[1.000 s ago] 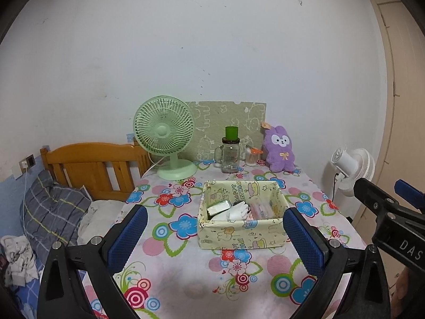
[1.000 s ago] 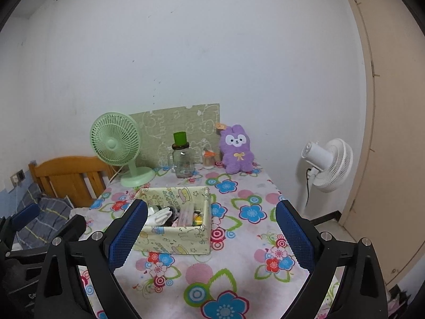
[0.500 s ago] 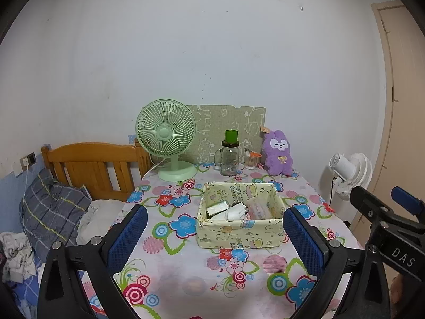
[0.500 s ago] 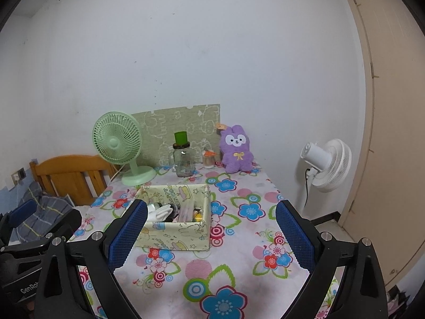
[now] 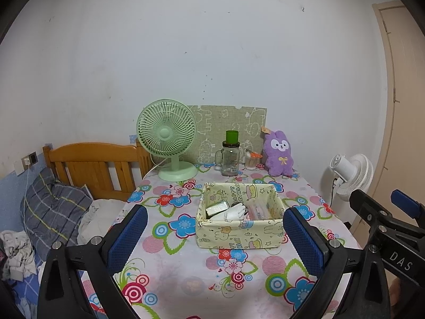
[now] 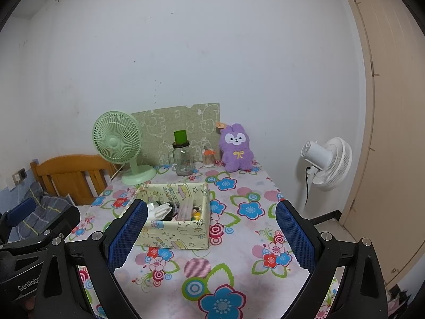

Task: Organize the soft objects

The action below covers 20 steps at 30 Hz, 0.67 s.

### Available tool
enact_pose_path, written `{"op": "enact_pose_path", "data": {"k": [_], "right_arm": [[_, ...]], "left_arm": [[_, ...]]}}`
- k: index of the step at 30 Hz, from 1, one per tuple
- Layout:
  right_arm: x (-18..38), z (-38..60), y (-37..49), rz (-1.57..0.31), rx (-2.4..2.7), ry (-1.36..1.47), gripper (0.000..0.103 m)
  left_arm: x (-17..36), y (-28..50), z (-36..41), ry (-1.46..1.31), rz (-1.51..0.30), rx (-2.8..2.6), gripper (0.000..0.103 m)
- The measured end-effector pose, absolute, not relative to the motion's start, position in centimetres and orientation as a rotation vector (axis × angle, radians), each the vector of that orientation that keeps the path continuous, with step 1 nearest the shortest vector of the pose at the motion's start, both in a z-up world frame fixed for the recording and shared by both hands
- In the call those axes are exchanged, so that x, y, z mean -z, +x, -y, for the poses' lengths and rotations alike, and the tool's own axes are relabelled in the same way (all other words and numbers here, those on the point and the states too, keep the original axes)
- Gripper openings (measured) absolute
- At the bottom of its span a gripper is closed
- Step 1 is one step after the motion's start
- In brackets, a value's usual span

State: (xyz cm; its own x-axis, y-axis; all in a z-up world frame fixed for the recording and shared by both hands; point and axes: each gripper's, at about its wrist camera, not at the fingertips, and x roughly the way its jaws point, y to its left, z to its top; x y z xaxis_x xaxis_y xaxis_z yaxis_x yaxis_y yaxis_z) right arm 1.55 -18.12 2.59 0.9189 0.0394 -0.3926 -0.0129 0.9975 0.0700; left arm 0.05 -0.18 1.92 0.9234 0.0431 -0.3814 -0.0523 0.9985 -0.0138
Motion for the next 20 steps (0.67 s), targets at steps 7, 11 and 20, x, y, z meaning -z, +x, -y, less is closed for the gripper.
{"op": "enact_pose_path", "data": {"k": [7,11,20], "right_arm": [[-2.51,18.04,1.55,-0.403,-0.026,0.067,0.099],[-2.54,18.07,1.51,-0.402,-0.025,0.067,0.099],[-2.32,18.05,1.80,-0.410,-0.022,0.070,0.099]], "left_arm": [[-1.91,0.07,0.20,-0.023,-0.391,-0.049,0.103],[-1.93,0.07,0.20,-0.024,-0.391,-0.049,0.103],[-1.59,0.05,0.05,-0.024,-0.400,-0.044,0.103]]}}
